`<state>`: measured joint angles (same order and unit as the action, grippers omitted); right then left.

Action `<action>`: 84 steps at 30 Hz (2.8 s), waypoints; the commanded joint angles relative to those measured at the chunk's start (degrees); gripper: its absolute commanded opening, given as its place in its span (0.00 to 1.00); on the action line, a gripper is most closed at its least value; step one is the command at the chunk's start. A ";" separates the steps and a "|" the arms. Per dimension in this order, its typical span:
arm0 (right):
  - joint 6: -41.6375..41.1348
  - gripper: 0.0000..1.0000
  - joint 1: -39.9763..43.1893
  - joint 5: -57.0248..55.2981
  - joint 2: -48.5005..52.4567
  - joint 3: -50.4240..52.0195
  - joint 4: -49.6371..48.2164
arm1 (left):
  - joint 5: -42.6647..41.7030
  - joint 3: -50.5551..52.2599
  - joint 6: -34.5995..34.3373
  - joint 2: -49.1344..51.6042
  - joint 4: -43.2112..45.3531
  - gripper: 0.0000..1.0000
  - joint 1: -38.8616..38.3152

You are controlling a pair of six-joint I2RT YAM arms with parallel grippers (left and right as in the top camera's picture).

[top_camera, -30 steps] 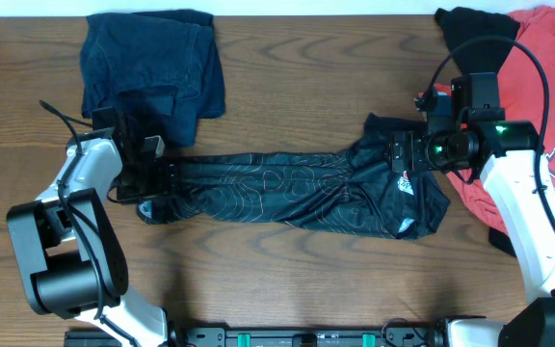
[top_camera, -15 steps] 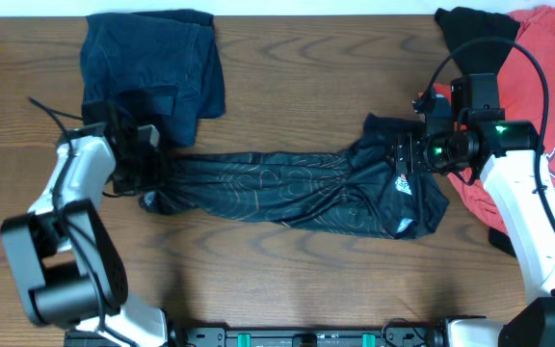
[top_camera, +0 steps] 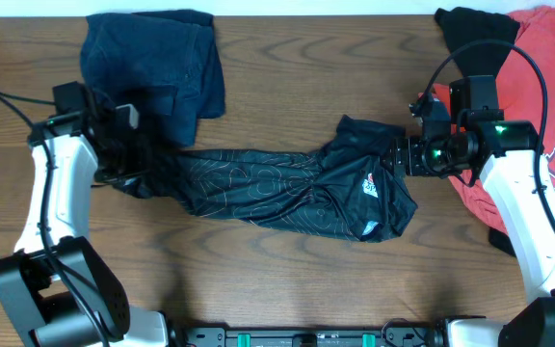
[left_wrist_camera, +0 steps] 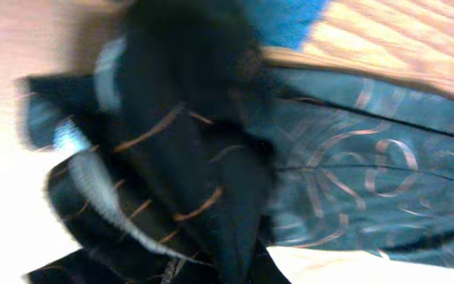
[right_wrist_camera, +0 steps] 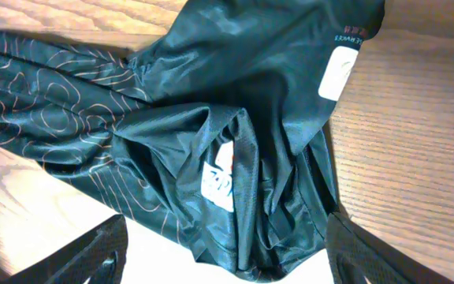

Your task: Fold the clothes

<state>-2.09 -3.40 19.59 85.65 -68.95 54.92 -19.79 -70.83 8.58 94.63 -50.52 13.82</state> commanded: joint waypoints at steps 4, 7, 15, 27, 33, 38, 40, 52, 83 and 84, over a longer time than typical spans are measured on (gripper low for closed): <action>-0.15 0.77 -0.85 0.83 -0.13 -0.57 0.04 | -4.26 -0.68 -0.79 -0.02 -0.44 0.06 -8.70; -0.50 0.78 -0.85 0.81 -0.13 -0.57 0.15 | -4.22 -0.68 -1.70 -0.02 -0.39 0.06 -13.35; -0.63 0.78 -0.85 0.81 -0.13 -0.57 0.13 | -4.24 -0.68 -3.61 -0.02 0.92 0.06 -22.77; -0.63 0.77 -1.11 0.81 -0.13 -0.57 0.17 | -4.22 -0.68 -7.41 -0.02 4.79 0.06 -31.26; -0.63 0.77 -1.18 0.81 -0.13 -0.57 0.17 | -4.20 -0.68 -8.39 0.48 5.35 0.06 -34.47; -0.63 0.77 -1.18 0.79 -0.13 -0.57 0.22 | -4.20 -0.66 -9.16 1.92 6.25 0.06 -36.72; -0.63 0.77 -1.18 0.79 -0.13 -0.57 0.20 | -4.22 -0.66 -9.84 2.71 6.84 0.06 -37.59; -0.63 0.77 -1.18 0.79 -0.13 -0.57 0.15 | -4.24 -0.66 -13.66 4.39 12.33 0.06 -43.85; -1.66 0.89 -1.16 -5.44 7.08 2.14 -3.48 | 1.03 -7.67 -15.93 -6.14 8.37 0.98 -37.51; -1.40 0.90 -1.16 -5.46 8.24 2.25 -3.58 | 1.84 -7.80 -15.89 -7.56 7.67 0.98 -35.74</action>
<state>-4.86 -3.46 14.76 90.76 -68.05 51.59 -21.74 -76.12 -7.14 92.16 -41.58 -25.98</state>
